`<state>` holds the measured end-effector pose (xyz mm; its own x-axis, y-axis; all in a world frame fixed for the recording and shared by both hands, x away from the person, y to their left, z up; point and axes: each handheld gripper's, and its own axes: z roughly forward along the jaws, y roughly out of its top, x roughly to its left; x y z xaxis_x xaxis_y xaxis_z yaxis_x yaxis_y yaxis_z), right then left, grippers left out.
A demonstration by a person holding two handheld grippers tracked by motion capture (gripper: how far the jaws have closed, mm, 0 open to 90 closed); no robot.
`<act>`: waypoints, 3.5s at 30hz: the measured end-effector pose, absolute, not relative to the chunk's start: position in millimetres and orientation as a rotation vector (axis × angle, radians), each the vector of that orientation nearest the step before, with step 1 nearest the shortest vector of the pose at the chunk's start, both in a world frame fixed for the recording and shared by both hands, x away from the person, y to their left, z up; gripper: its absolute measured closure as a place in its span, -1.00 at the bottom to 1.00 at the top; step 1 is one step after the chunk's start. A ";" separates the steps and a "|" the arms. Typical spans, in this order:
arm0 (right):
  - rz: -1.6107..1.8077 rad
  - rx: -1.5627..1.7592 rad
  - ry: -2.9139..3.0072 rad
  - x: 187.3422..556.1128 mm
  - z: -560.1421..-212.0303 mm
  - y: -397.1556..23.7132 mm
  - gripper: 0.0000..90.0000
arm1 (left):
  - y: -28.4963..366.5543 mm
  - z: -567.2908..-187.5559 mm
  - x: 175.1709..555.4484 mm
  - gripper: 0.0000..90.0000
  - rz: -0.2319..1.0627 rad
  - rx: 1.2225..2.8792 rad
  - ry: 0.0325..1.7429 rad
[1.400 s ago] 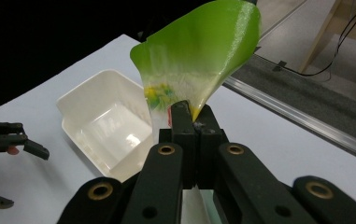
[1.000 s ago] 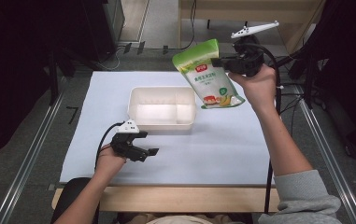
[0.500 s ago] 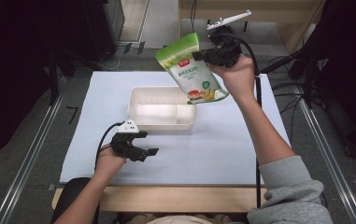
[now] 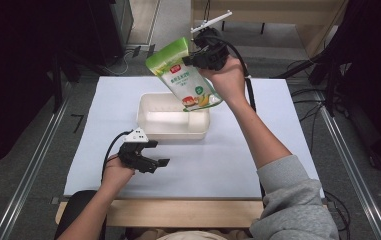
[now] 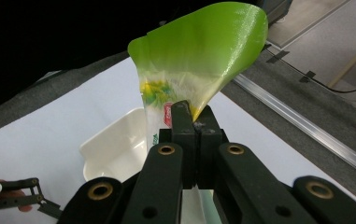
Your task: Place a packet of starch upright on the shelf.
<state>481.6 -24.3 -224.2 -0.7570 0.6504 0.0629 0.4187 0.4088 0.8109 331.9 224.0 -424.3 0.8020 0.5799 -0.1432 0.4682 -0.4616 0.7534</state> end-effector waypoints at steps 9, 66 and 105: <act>1.269 0.921 2.435 488.6 -232.8 4.1 1.00 | 223.5 -424.7 331.6 -0.63 0.157 2.132 0.762; 1.321 1.082 2.487 522.0 -341.6 21.8 1.00 | 222.3 -424.3 330.6 -0.63 0.162 2.141 0.749; 1.388 1.042 2.501 487.5 -357.3 -62.0 0.03 | 221.3 -425.4 331.1 -0.63 0.159 2.142 0.756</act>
<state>487.5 -62.0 -357.3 -0.7617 0.6052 0.2314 0.5165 0.3515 0.7808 331.1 221.3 -425.4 0.8102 0.5682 -0.1443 0.4618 -0.4670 0.7541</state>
